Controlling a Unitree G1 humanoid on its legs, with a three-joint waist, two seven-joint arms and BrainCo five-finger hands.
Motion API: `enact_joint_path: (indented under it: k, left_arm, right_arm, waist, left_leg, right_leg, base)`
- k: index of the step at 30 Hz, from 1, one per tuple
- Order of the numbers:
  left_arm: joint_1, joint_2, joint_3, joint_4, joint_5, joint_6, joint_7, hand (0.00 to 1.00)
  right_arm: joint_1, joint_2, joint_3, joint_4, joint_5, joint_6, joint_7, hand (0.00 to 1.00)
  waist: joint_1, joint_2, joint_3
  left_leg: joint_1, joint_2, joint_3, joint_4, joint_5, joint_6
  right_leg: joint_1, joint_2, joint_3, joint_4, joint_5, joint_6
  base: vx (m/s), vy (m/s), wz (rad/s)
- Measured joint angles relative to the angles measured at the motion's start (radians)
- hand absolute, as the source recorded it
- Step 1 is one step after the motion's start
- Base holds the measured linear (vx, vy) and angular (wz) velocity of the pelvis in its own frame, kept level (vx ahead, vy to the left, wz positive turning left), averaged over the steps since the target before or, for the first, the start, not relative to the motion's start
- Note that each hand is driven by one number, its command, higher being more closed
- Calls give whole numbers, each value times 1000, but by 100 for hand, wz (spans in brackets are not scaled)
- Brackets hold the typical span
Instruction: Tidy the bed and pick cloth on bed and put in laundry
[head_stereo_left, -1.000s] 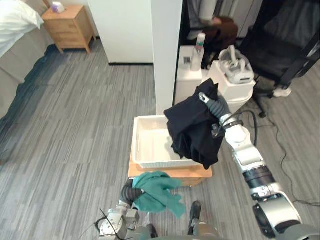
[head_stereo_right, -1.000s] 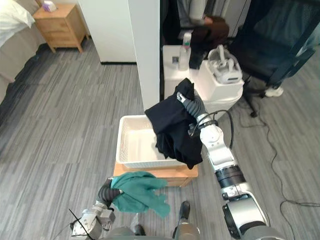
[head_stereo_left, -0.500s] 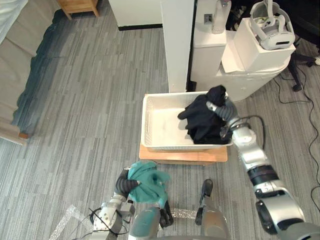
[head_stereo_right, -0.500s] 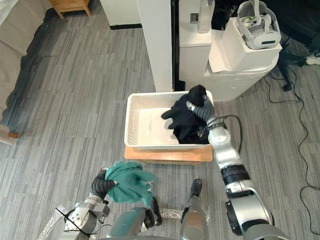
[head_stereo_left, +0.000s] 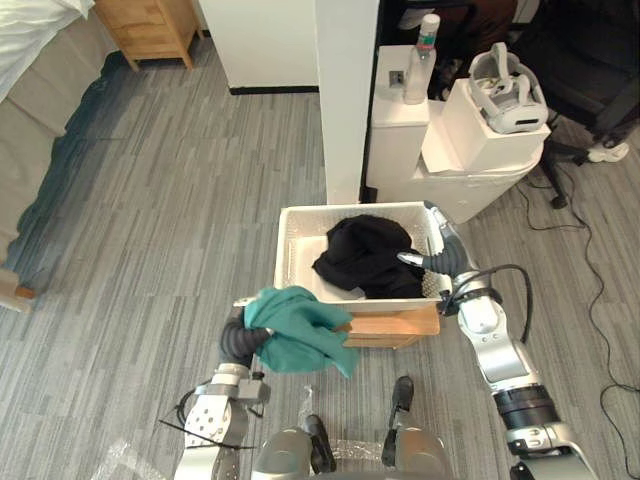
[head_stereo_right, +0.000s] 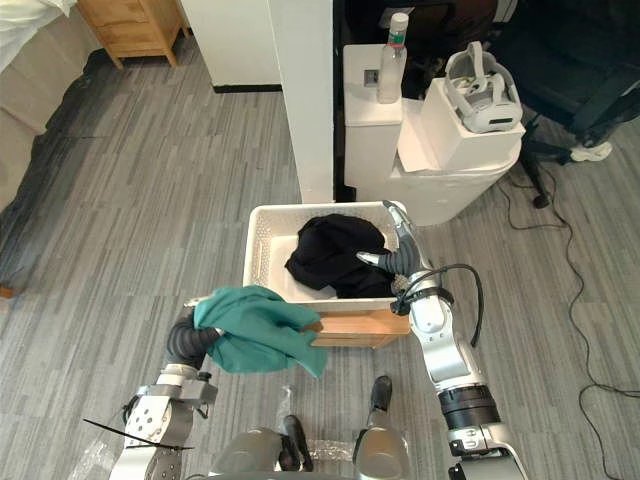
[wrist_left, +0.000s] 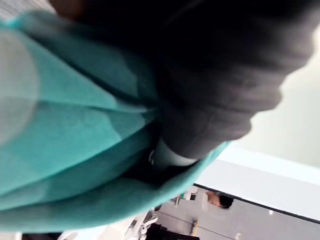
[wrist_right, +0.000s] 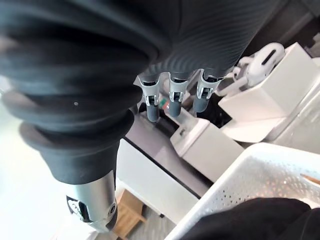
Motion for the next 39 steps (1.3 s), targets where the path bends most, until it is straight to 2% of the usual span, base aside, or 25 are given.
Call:
enact_joint_path:
  k: [3,4,7,9,11,15,16,19,20,24,25,28,29,33,35,36,39]
  left_arm:
    - [-46,1,37,-11,8,0,25,100]
    - [-160,24,111,-19,19,-1,77,100]
    - [-275,95,157,-19,60,-8,129,100]
    - [-315,123,165,-14,72,-11,143,100]
    - [-332,157,203,62,169,-58,165,100]
    - [-355,276,313,261,213,-59,255,100]
    - [-383,313,312,307,233,-46,273,100]
    - [-448,342,300,361,283,-39,283,100]
    - [-469,344,291,376,307,-39,289,100]
    - [-493,331,246,406,351,-29,296,100]
    - [-495,321,231,418,366,-29,296,100]
    - [-506,306,221,473,394,-19,295,100]
    - [-526,304,210,504,406,-5,295,100]
    - [-705,321,167,653,436,13,310,100]
    - [-776,345,138,693,439,16,322,100]
    - [-822,351,121,708,440,16,327,100]
    - [-839,346,103,711,443,15,342,100]
  right_arm:
    - [45,10,-37,-36,-20,1,-10,0]
    - [105,26,-70,-55,-18,3,-13,0]
    - [131,26,-99,-55,-6,14,-13,0]
    - [156,25,-125,-56,2,16,-13,0]
    - [230,24,-172,-58,38,11,-12,0]
    - [368,24,-230,-57,99,10,-9,0]
    - [397,24,-231,-57,101,9,-9,0]
    - [434,36,-231,-57,102,-7,-7,0]
    - [444,47,-230,-57,102,-10,-7,0]
    - [463,64,-227,-57,102,-11,-7,0]
    - [467,65,-226,-57,102,-11,-7,0]
    - [467,65,-205,-57,102,-12,-6,0]
    - [465,65,-189,-57,102,-14,-5,0]
    - [448,65,-135,-58,103,-33,-4,0]
    - [430,66,-109,-58,104,-38,-5,0]
    - [421,67,-92,-58,107,-44,-5,0]
    - [422,76,-65,-68,107,-46,-11,0]
  waist:
    - [-9,-8,-10]
    - [-22,-17,-54]
    - [-44,-20,-65]
    - [-45,-20,-68]
    - [-47,-15,-83]
    - [-68,-18,-91]
    - [-71,-23,-93]
    - [-81,-34,-109]
    - [-98,-37,-122]
    - [-116,-32,-125]
    - [-131,-28,-126]
    - [-136,-23,-124]
    - [-147,-18,-121]
    - [-155,10,-98]
    - [-160,19,-75]
    - [-171,28,-45]
    - [-188,36,-19]
  left_leg:
    - [22,1,4,-1,0,0]
    - [35,1,22,-9,-1,-1]
    - [41,3,32,-9,-1,-1]
    - [48,7,42,-12,-1,-2]
    - [53,14,44,-19,1,-6]
    - [63,25,55,-33,9,-19]
    - [61,26,61,-34,9,-20]
    - [54,29,79,-34,4,-27]
    - [42,30,86,-33,5,-27]
    - [33,33,108,-33,4,-28]
    - [22,33,111,-33,4,-28]
    - [19,38,136,-31,-2,-36]
    - [10,41,138,-25,-4,-39]
    - [-51,44,158,10,-9,-36]
    - [-77,48,167,28,-18,-30]
    - [-82,55,175,42,-24,-30]
    - [-89,70,200,63,-38,-34]
  right_leg:
    - [21,2,1,0,0,0]
    - [24,4,14,0,-1,-1]
    - [23,8,22,0,-2,-2]
    - [23,13,33,0,-4,-4]
    - [23,22,34,0,-8,-10]
    - [19,32,44,-1,-12,-15]
    - [15,36,49,-1,-12,-15]
    - [-6,45,71,-1,-15,-20]
    - [-18,46,74,-1,-15,-20]
    - [-44,50,103,-1,-11,-16]
    - [-59,51,106,-1,-11,-16]
    - [-77,60,131,-1,-7,-16]
    - [-85,62,133,-1,-7,-17]
    - [-156,60,160,-1,18,-29]
    - [-180,60,174,-1,26,-30]
    - [-183,62,180,-1,29,-29]
    - [-187,73,200,-1,30,-27]
  base:
    - [-38,14,-6]
    - [-87,25,-15]
    - [-81,3,-15]
    - [-43,-8,-16]
    - [-9,-33,-7]
    - [-7,-21,-11]
    - [-35,-16,-10]
    - [-43,-8,-21]
    - [-21,4,-11]
    - [0,14,-24]
    - [12,-3,-10]
    - [14,-3,-27]
    - [8,-5,-8]
    - [-33,14,-16]
    - [-62,17,-17]
    - [-83,14,-17]
    - [-53,-4,-22]
